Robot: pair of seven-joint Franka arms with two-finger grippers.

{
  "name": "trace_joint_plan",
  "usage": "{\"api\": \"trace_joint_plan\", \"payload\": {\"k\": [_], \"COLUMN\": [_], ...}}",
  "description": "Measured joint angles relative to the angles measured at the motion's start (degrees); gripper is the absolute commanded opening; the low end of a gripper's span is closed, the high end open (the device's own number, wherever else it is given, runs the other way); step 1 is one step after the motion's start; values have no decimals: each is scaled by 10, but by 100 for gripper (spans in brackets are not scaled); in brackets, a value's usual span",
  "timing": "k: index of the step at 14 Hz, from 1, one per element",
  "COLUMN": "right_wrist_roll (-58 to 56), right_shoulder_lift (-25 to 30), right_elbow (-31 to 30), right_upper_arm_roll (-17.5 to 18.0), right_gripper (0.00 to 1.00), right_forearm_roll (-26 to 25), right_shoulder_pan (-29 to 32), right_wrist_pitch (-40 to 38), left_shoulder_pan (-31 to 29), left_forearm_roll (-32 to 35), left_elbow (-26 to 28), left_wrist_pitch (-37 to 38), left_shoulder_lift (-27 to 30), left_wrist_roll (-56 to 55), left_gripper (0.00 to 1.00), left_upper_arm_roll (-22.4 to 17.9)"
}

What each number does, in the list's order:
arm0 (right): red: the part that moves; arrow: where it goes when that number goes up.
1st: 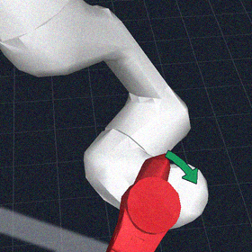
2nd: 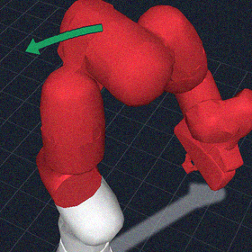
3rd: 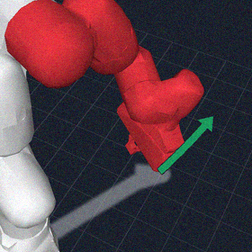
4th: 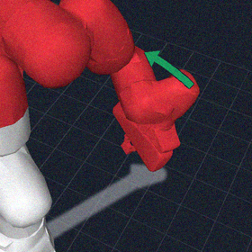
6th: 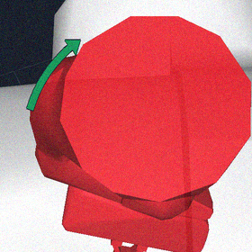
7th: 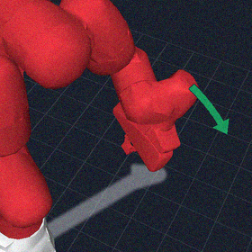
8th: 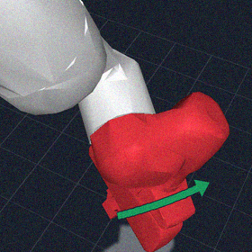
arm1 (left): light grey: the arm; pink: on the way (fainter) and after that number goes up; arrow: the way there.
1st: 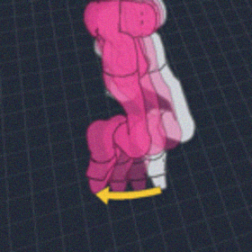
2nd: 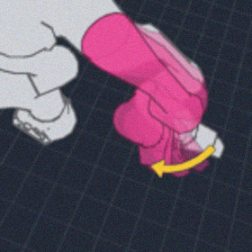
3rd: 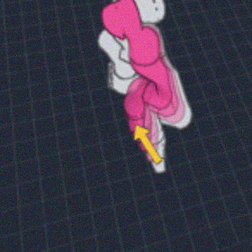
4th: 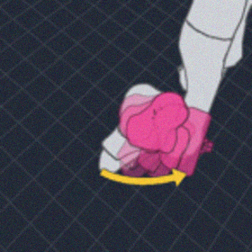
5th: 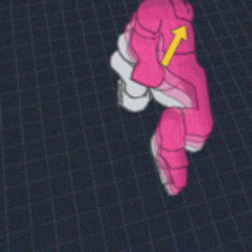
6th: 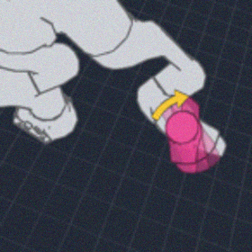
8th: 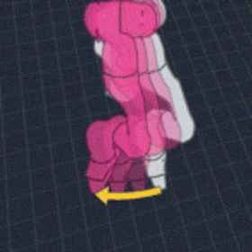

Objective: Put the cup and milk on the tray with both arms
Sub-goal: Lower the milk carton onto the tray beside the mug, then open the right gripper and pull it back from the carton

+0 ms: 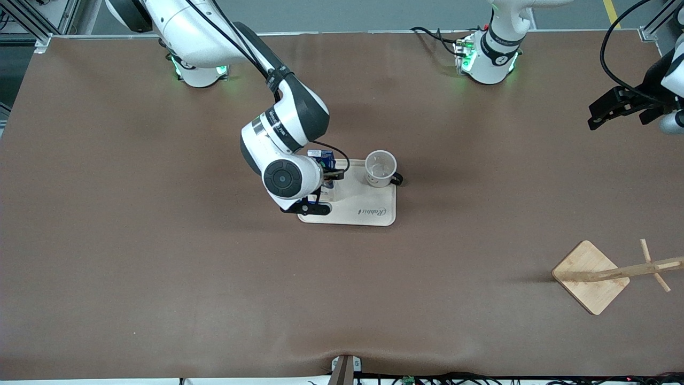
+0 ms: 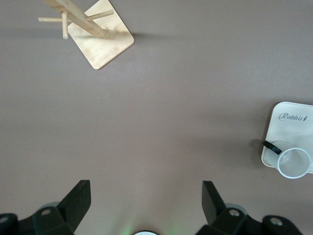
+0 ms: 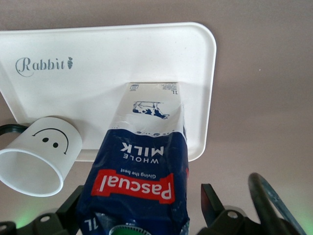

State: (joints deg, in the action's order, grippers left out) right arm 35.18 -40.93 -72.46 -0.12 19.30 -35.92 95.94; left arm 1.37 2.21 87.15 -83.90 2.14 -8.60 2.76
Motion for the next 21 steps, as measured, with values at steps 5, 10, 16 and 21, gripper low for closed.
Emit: {"api": "trace_joint_plan", "payload": {"k": [5,10,16,21], "right_wrist_roll": [0,0,0,0], "right_shoulder_lift": [1,5,6,30], "right_elbow": [9,20,42,95], "right_upper_arm_roll": [1,1,-4,-20], "right_gripper": [100,100,100,100], "right_forearm_roll": [0,0,0,-1], "right_shoulder_pan": [0,-1,2,25], "right_wrist_pitch": [0,-1,-34,-94], "left_shoulder_pan": [0,0,0,0], "left_forearm_roll": [0,0,0,0], "left_elbow": [0,0,1,1], "left_wrist_pitch": [0,0,0,0], "left_shoulder_lift": [0,0,0,0], "left_wrist_roll": [0,0,0,0], "left_gripper": [100,100,100,100], "left_upper_arm_roll": [0,0,-1,0]}}
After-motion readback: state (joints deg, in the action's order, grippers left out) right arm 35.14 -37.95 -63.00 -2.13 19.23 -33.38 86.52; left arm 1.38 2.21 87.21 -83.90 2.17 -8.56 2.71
